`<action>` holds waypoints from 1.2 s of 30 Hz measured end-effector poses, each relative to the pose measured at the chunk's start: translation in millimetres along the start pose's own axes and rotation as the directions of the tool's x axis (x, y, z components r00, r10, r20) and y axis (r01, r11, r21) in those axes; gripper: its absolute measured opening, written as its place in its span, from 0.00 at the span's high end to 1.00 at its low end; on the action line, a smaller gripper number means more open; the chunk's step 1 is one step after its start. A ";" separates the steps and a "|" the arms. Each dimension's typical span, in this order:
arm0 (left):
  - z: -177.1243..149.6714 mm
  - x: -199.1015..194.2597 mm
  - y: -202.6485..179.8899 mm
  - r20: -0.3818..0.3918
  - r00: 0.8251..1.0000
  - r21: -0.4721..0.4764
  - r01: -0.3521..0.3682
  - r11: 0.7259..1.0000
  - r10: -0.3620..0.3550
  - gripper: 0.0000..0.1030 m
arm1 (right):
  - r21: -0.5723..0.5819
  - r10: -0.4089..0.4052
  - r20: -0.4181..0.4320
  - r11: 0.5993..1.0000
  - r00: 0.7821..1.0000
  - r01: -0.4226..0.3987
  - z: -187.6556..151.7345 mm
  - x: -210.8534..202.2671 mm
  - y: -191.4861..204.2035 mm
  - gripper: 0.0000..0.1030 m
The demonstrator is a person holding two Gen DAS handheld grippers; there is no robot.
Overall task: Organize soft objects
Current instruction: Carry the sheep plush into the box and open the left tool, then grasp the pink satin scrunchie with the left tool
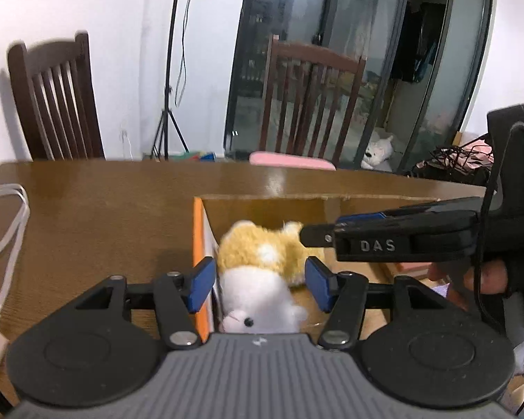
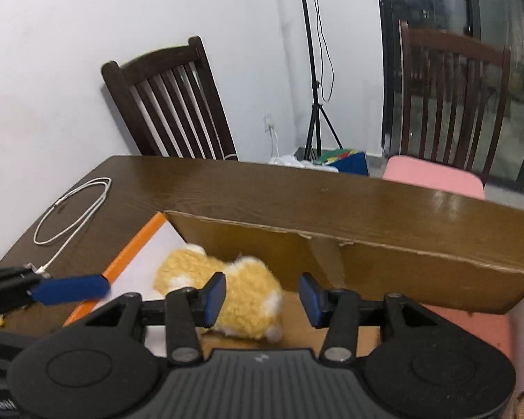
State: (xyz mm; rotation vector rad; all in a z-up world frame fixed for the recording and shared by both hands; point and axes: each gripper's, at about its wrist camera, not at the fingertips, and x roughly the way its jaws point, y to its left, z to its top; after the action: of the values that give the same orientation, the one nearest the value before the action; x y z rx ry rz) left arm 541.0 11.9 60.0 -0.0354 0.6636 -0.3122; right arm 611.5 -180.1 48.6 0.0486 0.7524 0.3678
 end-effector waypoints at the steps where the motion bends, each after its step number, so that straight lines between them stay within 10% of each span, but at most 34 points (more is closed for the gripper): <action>1: 2.3 -10.9 -1.0 0.017 1.000 0.008 -0.004 1.000 0.004 0.43 | -0.005 0.006 0.011 1.000 1.000 -0.006 0.5 -8.8 2.3 0.56; 19: -28.6 -216.8 -40.0 0.228 0.970 0.125 -0.117 0.985 0.086 0.28 | -0.121 -0.049 0.270 0.989 0.962 0.084 -55.7 -268.2 14.2 0.45; 31: -182.8 -284.4 -100.7 0.312 0.948 0.165 -0.117 0.979 0.061 0.12 | -0.223 0.059 0.306 0.975 0.950 0.011 -233.7 -341.3 62.2 0.23; 36: -234.5 -287.6 -108.7 0.223 0.975 0.080 -0.020 0.997 0.002 0.12 | -0.102 0.027 0.301 0.995 0.953 0.004 -293.9 -356.2 60.2 0.21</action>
State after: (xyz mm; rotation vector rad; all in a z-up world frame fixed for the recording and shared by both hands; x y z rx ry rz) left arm 154.3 9.2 61.9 0.0112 0.4275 -0.3194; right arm 155.8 -271.7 78.5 0.0124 0.4300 0.3986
